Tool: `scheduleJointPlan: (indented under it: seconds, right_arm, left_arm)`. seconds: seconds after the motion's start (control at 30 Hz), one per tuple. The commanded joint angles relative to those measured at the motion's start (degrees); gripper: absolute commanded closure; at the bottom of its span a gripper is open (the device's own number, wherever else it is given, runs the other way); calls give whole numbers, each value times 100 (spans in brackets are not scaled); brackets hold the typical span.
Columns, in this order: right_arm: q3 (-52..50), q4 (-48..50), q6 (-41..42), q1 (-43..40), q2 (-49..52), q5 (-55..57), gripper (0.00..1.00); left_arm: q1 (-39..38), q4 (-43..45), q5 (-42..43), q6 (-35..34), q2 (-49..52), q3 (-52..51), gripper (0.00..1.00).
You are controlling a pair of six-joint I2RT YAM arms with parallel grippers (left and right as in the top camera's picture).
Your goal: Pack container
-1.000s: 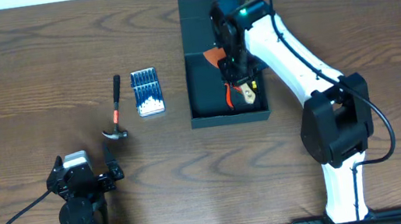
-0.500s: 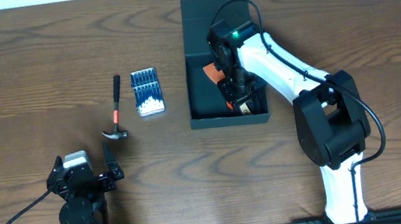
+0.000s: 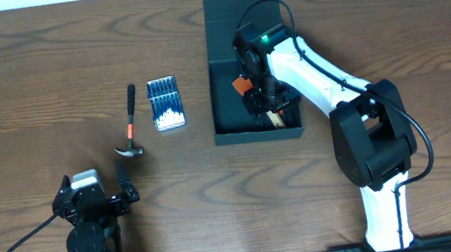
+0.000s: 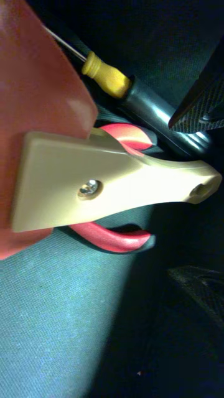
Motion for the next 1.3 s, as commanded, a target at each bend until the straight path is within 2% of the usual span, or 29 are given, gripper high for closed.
scheduleJointPlan:
  seconds: [0.0, 0.07, 0.2, 0.43, 0.6, 0.63, 0.67, 0.7, 0.9, 1.27]
  right_arm:
    - [61, 28, -109, 20, -50, -42, 28]
    - [234, 22, -133, 11, -50, -46, 24]
    - [841, -162, -146, -22, -52, -44, 21]
    - [2516, -625, -256, -57, -52, -33, 18]
    - [3547, -1016, -166, -240, -52, 688, 17]
    - [3674, -1080, -116, -306, -52, 826, 13]
    - [3805, -1158, -66, -393, -52, 940, 2]
    - [3917, -1235, -31, -494, -52, 992, 1]
    - [4140, -1613, 437, -1335, -52, 909, 1]
    - [4133, -1781, 374, -2855, -52, 861, 1]
  left_arm:
    - [-22, -214, -133, 35, -15, -116, 1]
    - [-22, -214, -131, 35, -15, -116, 1]
    - [-22, -214, -133, 35, -15, -116, 2]
    - [-22, -214, -133, 35, -15, -116, 1]
    - [-22, -214, -131, 35, -15, -116, 2]
    - [-22, -214, -133, 35, -15, -116, 1]
    - [-22, -216, -131, 35, -15, -116, 1]
    - [-22, -214, -131, 35, -15, -116, 1]
    - [-22, -216, -133, 35, -15, -116, 1]
    - [-22, -214, -131, 35, -15, -116, 2]
